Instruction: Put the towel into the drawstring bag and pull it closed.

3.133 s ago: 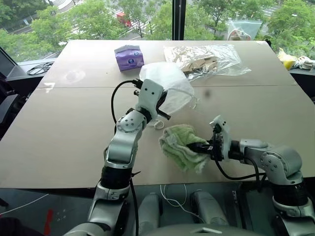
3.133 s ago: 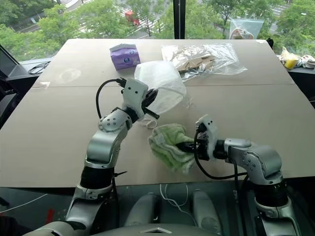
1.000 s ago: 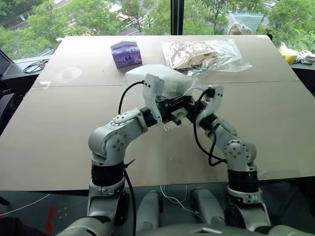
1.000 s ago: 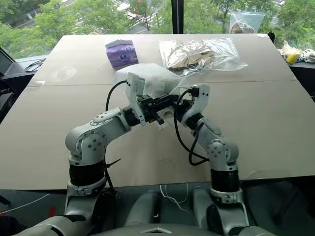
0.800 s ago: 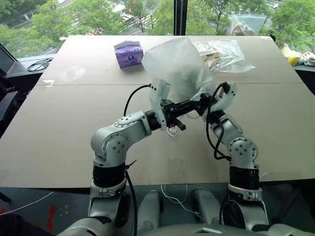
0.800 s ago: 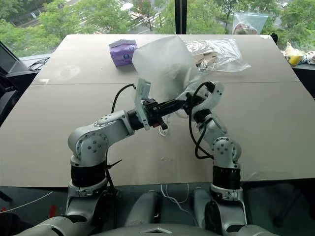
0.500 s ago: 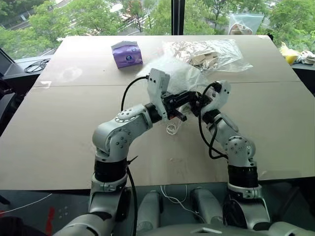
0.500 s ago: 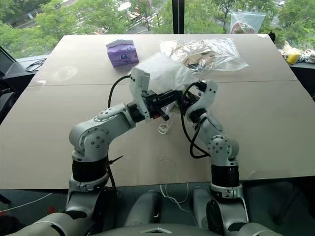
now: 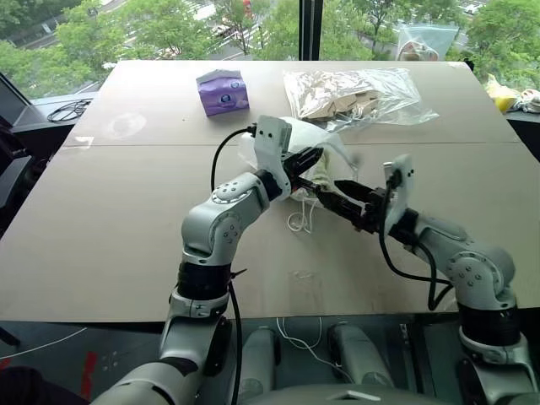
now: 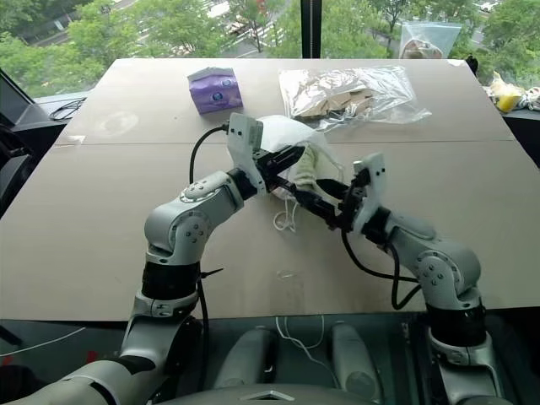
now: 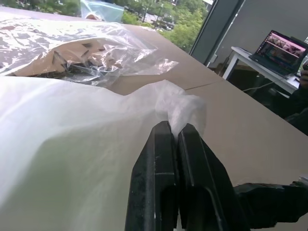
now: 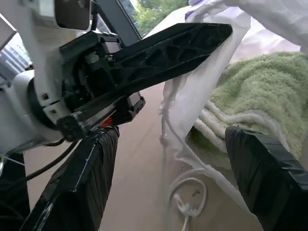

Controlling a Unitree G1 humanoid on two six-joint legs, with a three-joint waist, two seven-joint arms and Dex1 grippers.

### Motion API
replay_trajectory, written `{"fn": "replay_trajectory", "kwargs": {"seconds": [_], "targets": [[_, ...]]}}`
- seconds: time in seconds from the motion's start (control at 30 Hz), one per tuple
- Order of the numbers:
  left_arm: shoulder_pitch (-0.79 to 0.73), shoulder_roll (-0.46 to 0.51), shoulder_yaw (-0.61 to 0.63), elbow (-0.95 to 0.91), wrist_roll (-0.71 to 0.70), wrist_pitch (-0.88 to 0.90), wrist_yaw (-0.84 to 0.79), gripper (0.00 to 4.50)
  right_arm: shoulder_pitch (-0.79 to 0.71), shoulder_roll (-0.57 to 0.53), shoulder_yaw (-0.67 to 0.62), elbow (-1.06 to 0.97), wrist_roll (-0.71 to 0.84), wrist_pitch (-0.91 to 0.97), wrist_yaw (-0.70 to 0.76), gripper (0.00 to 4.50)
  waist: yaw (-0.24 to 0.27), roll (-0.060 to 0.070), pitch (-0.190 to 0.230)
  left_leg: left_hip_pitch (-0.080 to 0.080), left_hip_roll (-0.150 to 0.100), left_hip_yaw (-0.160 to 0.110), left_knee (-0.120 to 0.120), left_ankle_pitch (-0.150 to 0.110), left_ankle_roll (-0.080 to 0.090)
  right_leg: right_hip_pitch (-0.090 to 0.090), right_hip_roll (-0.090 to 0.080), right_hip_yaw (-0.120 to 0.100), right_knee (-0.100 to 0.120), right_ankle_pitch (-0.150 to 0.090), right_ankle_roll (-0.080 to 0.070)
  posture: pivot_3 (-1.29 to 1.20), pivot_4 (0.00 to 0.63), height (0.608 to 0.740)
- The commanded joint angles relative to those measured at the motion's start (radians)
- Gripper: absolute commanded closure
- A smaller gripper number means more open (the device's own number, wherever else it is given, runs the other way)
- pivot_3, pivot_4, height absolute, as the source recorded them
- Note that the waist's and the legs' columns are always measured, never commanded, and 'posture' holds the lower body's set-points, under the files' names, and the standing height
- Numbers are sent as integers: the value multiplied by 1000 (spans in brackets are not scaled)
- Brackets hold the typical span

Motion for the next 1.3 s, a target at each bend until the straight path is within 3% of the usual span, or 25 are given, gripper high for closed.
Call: {"fn": "replay_trajectory", "kwargs": {"seconds": [0.03, 0.17, 0.23, 0.53, 0.63, 0.83, 0.97, 1.07, 1.17, 1.27, 1.3], "targets": [[-8, -1, 1, -13, 7, -30, -6, 4500, -7, -4, -85, 20, -97, -146, -29, 729, -2, 0, 0, 0, 0, 0, 0, 0, 0, 0, 0, 0, 0, 0, 0, 0, 150, 740], [-10, -2, -2, -6, 9, -38, -10, 4500, 31, -109, 37, 124, -373, -251, -45, 729, -1, 0, 0, 1, 1, 1, 1, 0, 0, 0, 1, 1, 1, 0, 0, 0, 150, 740], [-11, -3, -4, -7, 8, -37, -11, 4500, 41, -132, 92, 146, -434, -286, -20, 729, 0, 0, 0, 1, 0, 1, 1, 0, 0, 0, 1, 1, 1, 0, 0, 0, 150, 740], [-10, 5, -6, -12, 6, -31, -18, 4500, -51, -49, 165, 362, -620, -408, -72, 729, 0, 0, 0, 1, 0, 2, 2, 0, 0, 0, 1, 2, 1, 0, 0, 0, 150, 740], [-12, 2, -1, -14, 1, -20, -9, 4500, -72, -20, 141, 418, -652, -457, -99, 1520, 0, 0, 0, 1, 0, 2, 2, 0, 0, 0, 1, 2, 1, 0, 0, 0, 150, 740], [-2, -15, 33, -35, -66, 14, -28, 4500, -83, 14, 87, 431, -655, -495, -118, 4378, 1, 0, 0, 0, 0, 2, 1, 0, 0, 0, 0, 2, 1, 3, -3, 0, 150, 740], [-3, -32, 59, -30, -99, -16, -47, 4500, -91, 23, 70, 430, -672, -494, -133, 4486, -1, 0, 0, 1, 0, 2, 1, 0, 0, 0, 0, 2, 1, 2, -3, 0, 150, 740], [3, -21, 63, -43, -130, -16, -93, 3694, -101, 23, 58, 440, -679, -496, -141, 4500, -1, 0, 0, 1, 0, 2, 1, 0, 0, 0, 0, 2, 2, 2, -3, 0, 150, 740], [4, 10, 48, -64, -120, -19, -113, 2327, -114, 27, 48, 451, -686, -500, -147, 4500, -1, 0, 0, 1, 0, 2, 2, 0, 0, 0, 0, 2, 2, 2, -3, 0, 150, 740], [15, 69, 94, -111, -220, 28, -208, 1065, -125, 34, 42, 456, -692, -500, -150, 4500, -4, 0, 0, 1, 0, 2, 1, 0, 0, 0, 0, 2, 2, 3, -3, 0, 150, 740], [21, 93, 104, -124, -252, 42, -239, 1065, -127, 36, 41, 456, -693, -500, -150, 4500, -4, 0, 0, 1, 0, 2, 1, 0, 0, 0, 1, 2, 2, 3, -3, 0, 150, 740]]}}
